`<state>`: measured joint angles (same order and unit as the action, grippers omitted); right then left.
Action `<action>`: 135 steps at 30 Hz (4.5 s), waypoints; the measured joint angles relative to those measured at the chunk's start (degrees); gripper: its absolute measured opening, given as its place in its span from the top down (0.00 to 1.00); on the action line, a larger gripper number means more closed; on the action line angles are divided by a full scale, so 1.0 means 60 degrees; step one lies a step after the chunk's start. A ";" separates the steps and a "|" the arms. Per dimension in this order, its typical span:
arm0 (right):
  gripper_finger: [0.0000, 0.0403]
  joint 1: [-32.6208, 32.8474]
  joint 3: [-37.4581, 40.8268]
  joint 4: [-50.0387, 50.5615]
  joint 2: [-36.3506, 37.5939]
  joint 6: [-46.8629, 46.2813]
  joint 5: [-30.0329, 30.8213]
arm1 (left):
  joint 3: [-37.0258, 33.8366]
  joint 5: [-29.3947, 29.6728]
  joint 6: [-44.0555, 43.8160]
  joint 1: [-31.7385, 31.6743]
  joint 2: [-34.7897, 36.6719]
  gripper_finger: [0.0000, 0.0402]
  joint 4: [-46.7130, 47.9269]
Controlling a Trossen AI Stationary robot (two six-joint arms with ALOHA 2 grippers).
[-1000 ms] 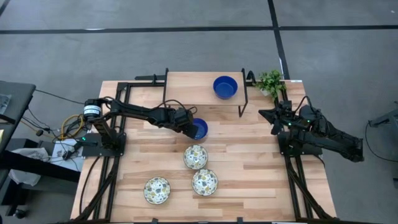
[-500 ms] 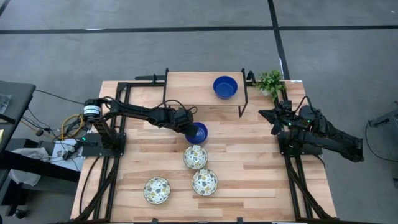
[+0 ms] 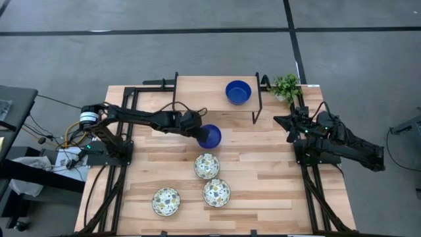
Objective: Pick & Place Mini bowls
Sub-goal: Stack the blue bowl on the blue bowl on the shelf
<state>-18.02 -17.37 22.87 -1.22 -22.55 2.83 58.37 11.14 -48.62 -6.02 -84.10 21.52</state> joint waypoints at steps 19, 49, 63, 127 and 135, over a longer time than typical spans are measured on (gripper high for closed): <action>1.00 0.0003 0.0000 -0.0407 -0.0003 -0.2747 0.0008 | 0.0000 -0.0215 -0.0302 0.1108 0.1614 0.99 -0.0845; 1.00 0.0362 -0.2118 -0.3876 -0.4474 0.0150 -0.0428 | 0.0812 0.2848 0.4098 0.0696 0.1385 0.99 -0.4506; 1.00 0.1537 -0.7000 0.0729 -0.8567 0.1888 0.3374 | 0.1412 0.3510 0.6758 -0.0117 0.0943 0.99 -0.4963; 0.68 0.2839 -1.2371 0.3802 -1.4061 0.2898 0.7515 | 0.1406 0.4186 0.8389 -0.0044 0.0955 0.99 -0.5683; 0.69 0.2730 -1.2371 0.3903 -1.4064 0.2745 0.7227 | 0.1406 0.4216 0.8389 0.0083 0.0955 0.99 -0.5840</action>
<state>-1.64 -91.59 46.29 -85.60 -6.07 46.19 66.81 36.43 1.72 -5.53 -78.37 -13.52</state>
